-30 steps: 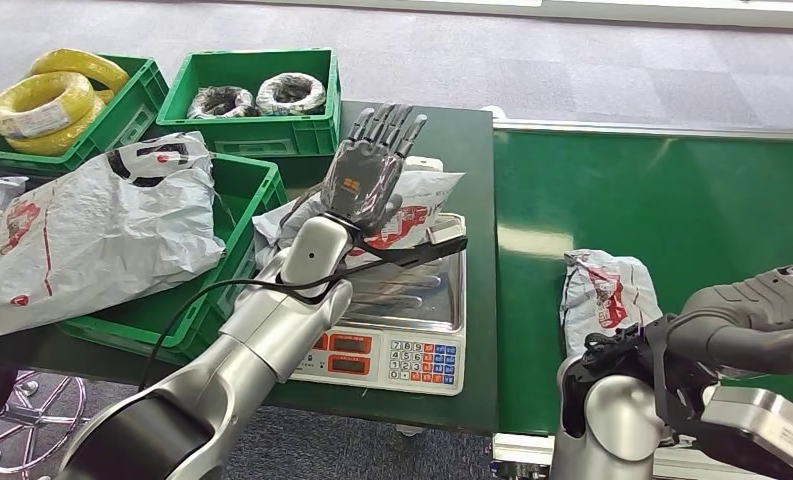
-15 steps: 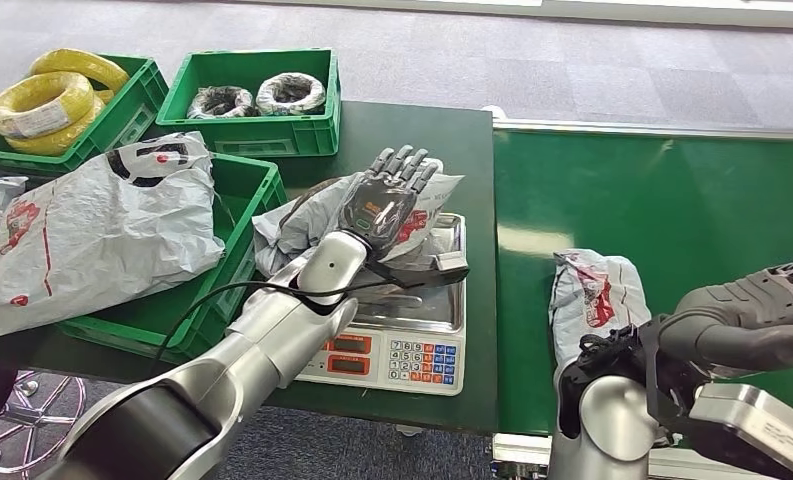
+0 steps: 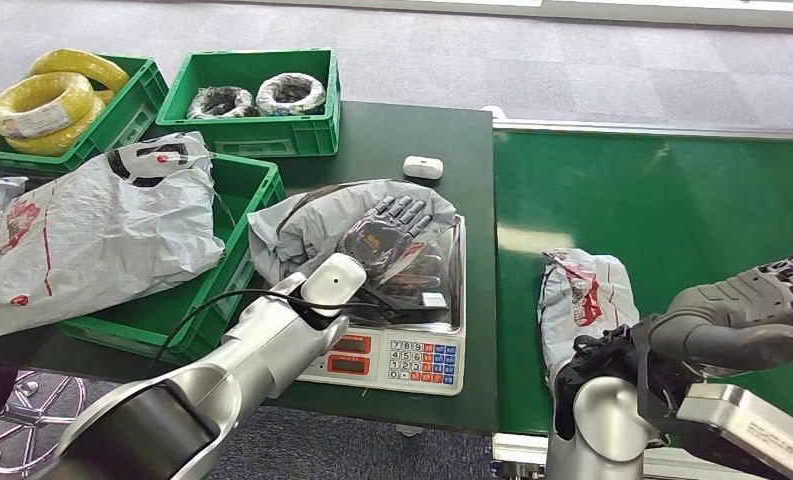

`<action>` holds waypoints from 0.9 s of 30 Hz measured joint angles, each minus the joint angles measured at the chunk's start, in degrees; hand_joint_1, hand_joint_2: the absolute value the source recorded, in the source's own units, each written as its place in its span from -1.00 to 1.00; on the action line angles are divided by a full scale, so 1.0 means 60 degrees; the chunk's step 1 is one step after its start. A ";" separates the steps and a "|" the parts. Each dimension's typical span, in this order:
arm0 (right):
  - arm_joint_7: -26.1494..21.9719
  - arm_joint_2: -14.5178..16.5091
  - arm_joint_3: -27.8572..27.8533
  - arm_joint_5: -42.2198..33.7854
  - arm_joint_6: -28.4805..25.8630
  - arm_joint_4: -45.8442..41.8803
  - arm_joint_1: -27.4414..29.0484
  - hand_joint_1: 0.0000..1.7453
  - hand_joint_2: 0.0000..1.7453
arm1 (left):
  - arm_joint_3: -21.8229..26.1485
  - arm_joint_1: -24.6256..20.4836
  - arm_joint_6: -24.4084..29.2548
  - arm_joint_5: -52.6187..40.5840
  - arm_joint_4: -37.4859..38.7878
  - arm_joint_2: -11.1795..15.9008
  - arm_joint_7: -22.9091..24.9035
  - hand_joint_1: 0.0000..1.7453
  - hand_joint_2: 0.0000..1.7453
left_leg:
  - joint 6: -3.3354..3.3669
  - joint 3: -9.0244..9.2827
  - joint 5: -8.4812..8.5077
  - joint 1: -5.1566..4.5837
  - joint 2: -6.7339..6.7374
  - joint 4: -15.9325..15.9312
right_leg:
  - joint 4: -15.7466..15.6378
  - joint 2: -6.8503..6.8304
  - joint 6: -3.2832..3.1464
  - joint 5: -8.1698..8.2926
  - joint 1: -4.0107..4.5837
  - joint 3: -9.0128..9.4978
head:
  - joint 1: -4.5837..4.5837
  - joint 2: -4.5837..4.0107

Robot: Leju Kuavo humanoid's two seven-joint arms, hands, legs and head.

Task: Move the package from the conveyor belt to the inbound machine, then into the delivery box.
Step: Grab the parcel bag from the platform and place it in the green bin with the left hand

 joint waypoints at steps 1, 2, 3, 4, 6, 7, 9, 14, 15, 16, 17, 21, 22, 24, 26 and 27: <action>0.0000 -0.0001 0.0005 0.0000 -0.0001 0.0000 0.0001 -1.00 -1.00 | -0.0016 0.0028 -0.0058 0.0008 0.0029 0.0016 -0.0009 0.23 1.00 | 0.0000 0.0001 0.0000 0.0000 0.0000 0.0000 | 0.0000 0.0000 0.0000 0.0000 0.0000 0.0001 | 0.0000 0.0000; 0.0000 -0.0001 0.0012 0.0000 -0.0001 0.0001 0.0001 -1.00 -1.00 | -0.0025 0.0045 -0.0117 0.0018 0.0058 0.0029 -0.0015 0.62 1.00 | 0.0000 0.0002 0.0000 0.0000 -0.0001 0.0000 | 0.0000 0.0000 0.0000 0.0000 0.0000 0.0003 | 0.0001 0.0000; 0.0000 -0.0001 0.0022 0.0000 -0.0001 0.0002 0.0001 -1.00 -1.00 | -0.0031 0.0053 -0.0188 0.0033 0.0084 0.0043 -0.0033 0.71 1.00 | 0.0000 0.0004 0.0000 0.0000 -0.0001 -0.0001 | 0.0000 0.0000 0.0000 0.0000 0.0000 0.0005 | 0.0001 0.0000; 0.0000 -0.0001 0.0033 0.0000 -0.0001 0.0003 0.0001 -1.00 -1.00 | -0.0033 0.0056 -0.0250 0.0058 0.0105 0.0057 -0.0058 0.76 1.00 | 0.0000 0.0006 0.0000 0.0000 0.0000 -0.0001 | 0.0000 0.0000 0.0000 0.0000 0.0000 0.0007 | 0.0001 0.0000; 0.0000 -0.0001 0.0059 0.0000 -0.0001 0.0004 0.0002 -1.00 -1.00 | -0.0034 0.0053 -0.0344 0.0133 0.0127 0.0087 -0.0137 0.78 1.00 | 0.0000 0.0013 0.0000 0.0000 0.0001 -0.0001 | 0.0000 0.0000 0.0000 0.0000 0.0000 0.0013 | 0.0000 0.0000; 0.0000 -0.0001 0.0072 0.0000 -0.0001 0.0004 0.0002 -1.00 -1.00 | -0.0034 0.0050 -0.0365 0.0178 0.0129 0.0100 -0.0171 0.78 1.00 | 0.0000 0.0017 0.0000 0.0000 0.0002 -0.0001 | 0.0000 0.0000 0.0000 0.0000 0.0000 0.0017 | 0.0001 0.0000; 0.0000 -0.0001 0.0093 0.0000 -0.0002 0.0004 0.0003 -1.00 -1.00 | -0.0033 0.0042 -0.0382 0.0252 0.0130 0.0127 -0.0226 0.80 1.00 | 0.0000 0.0027 0.0000 0.0000 0.0002 -0.0001 | 0.0000 0.0001 -0.0001 0.0001 0.0000 0.0025 | 0.0000 0.0000; 0.0000 -0.0001 0.0115 0.0000 -0.0003 0.0004 0.0004 -1.00 -1.00 | 0.0019 0.0010 -0.0293 0.0410 0.0127 0.0163 -0.0302 0.82 1.00 | 0.0000 0.0035 0.0000 0.0000 0.0002 -0.0002 | 0.0000 0.0001 -0.0001 0.0000 0.0000 0.0031 | -0.0001 0.0000; 0.0000 -0.0001 0.0118 0.0000 -0.0003 0.0004 0.0004 -1.00 -1.00 | 0.0030 0.0007 -0.0274 0.0430 0.0127 0.0168 -0.0311 0.82 1.00 | 0.0000 0.0036 0.0000 0.0000 0.0002 -0.0002 | 0.0000 0.0002 -0.0001 0.0000 0.0001 0.0032 | -0.0001 0.0000; 0.0000 -0.0001 0.0124 0.0002 -0.0003 0.0004 0.0005 -1.00 -1.00 | 0.0041 0.0005 -0.0252 0.0452 0.0127 0.0174 -0.0318 0.83 1.00 | 0.0000 0.0036 0.0000 0.0000 0.0002 -0.0002 | 0.0000 0.0002 -0.0001 0.0000 0.0001 0.0032 | -0.0001 0.0000; 0.0000 -0.0002 0.0130 0.0008 -0.0002 0.0003 0.0007 -1.00 -1.00 | 0.0055 0.0003 -0.0224 0.0480 0.0127 0.0178 -0.0327 0.83 1.00 | 0.0000 0.0036 0.0000 0.0000 0.0003 -0.0002 | 0.0000 0.0002 -0.0001 0.0000 0.0001 0.0032 | -0.0001 0.0000; 0.0000 -0.0005 0.0145 0.0047 -0.0002 0.0001 0.0026 -1.00 -1.00 | 0.0222 -0.0006 0.0040 0.0724 0.0123 0.0188 -0.0434 0.83 1.00 | 0.0000 0.0037 0.0001 0.0000 0.0002 -0.0001 | 0.0000 0.0002 -0.0001 0.0000 0.0001 0.0031 | -0.0001 0.0000; 0.0000 -0.0004 0.0145 0.0056 -0.0003 -0.0002 0.0037 -1.00 -1.00 | 0.0296 -0.0009 0.0144 0.0818 0.0117 0.0188 -0.0488 0.83 1.00 | 0.0000 0.0037 0.0001 0.0000 0.0002 -0.0001 | 0.0000 0.0002 -0.0001 0.0000 0.0001 0.0030 | 0.0000 0.0000; 0.0000 -0.0002 0.0145 0.0075 -0.0003 -0.0012 0.0066 -1.00 -1.00 | 0.0488 -0.0015 0.0436 0.1117 0.0080 0.0187 -0.0660 0.83 1.00 | 0.0000 0.0036 0.0001 0.0000 0.0002 0.0000 | 0.0000 0.0002 0.0000 0.0000 0.0000 0.0028 | 0.0001 0.0000; 0.0000 0.0001 0.0144 0.0093 -0.0003 -0.0035 0.0102 -1.00 -1.00 | 0.0779 -0.0017 0.0851 0.1681 -0.0017 0.0173 -0.0996 0.87 1.00 | 0.0000 0.0034 0.0001 0.0000 0.0002 0.0001 | 0.0000 0.0002 0.0000 0.0000 0.0000 0.0025 | 0.0001 0.0000; 0.0000 0.0003 0.0143 0.0092 -0.0003 -0.0047 0.0127 -1.00 -1.00 | 0.1000 -0.0017 0.1091 0.2174 -0.0110 0.0158 -0.1294 0.88 1.00 | 0.0000 0.0031 0.0001 0.0000 0.0001 0.0001 | 0.0000 0.0002 0.0000 0.0000 0.0000 0.0022 | 0.0001 0.0000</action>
